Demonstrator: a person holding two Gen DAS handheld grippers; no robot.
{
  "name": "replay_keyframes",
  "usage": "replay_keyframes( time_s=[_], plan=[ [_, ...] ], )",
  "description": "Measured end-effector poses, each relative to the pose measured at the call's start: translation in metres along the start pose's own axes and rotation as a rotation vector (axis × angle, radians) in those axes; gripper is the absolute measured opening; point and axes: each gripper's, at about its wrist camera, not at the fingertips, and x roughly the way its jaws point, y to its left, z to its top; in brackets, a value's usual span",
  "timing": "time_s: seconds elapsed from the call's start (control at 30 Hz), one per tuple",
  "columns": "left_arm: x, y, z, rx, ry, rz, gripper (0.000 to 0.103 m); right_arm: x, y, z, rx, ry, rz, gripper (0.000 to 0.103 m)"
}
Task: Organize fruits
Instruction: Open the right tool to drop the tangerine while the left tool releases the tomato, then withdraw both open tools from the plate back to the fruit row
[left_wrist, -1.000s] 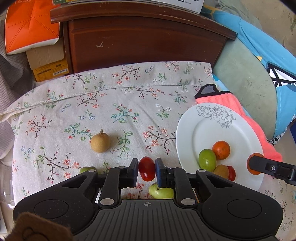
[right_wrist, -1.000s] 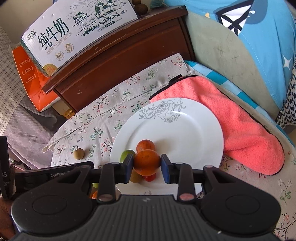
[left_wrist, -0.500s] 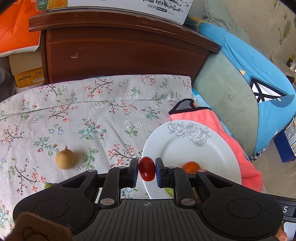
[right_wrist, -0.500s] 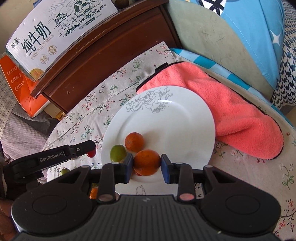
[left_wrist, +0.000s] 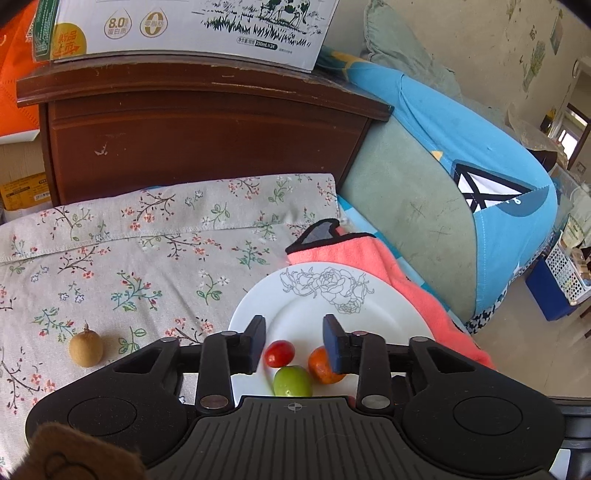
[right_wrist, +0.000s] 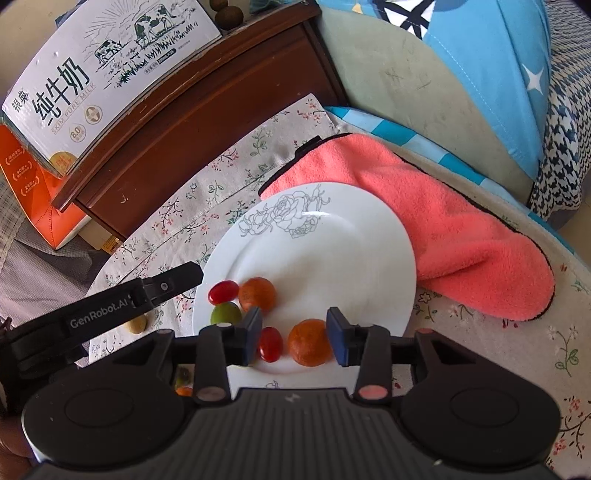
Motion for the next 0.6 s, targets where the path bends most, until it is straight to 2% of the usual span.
replay_keyframes(
  time_s=[0.07, 0.17, 0.3, 0.4, 0.47, 0.6],
  plan=[
    [-0.008, 0.0, 0.002, -0.006, -0.025, 0.007, 0.065, -0.002, 0.003, 0.0, -0.013, -0.011, 0.008, 0.043],
    [-0.023, 0.0, 0.008, 0.011, -0.051, 0.009, 0.068, -0.005, 0.008, -0.001, -0.045, -0.026, 0.014, 0.045],
    [-0.038, 0.002, 0.011, 0.026, -0.058, 0.032, 0.081, -0.008, 0.014, -0.003, -0.078, -0.032, 0.04, 0.049],
    [-0.047, 0.005, 0.011, 0.058, -0.043, 0.042, 0.081, -0.01, 0.023, -0.006, -0.123, -0.046, 0.052, 0.051],
    [-0.054, 0.006, 0.007, 0.105, -0.043, 0.074, 0.082, -0.012, 0.03, -0.01, -0.159, -0.053, 0.061, 0.052],
    [-0.064, 0.014, -0.002, 0.159, -0.026, 0.122, 0.082, -0.016, 0.043, -0.02, -0.212, -0.053, 0.102, 0.061]
  ],
)
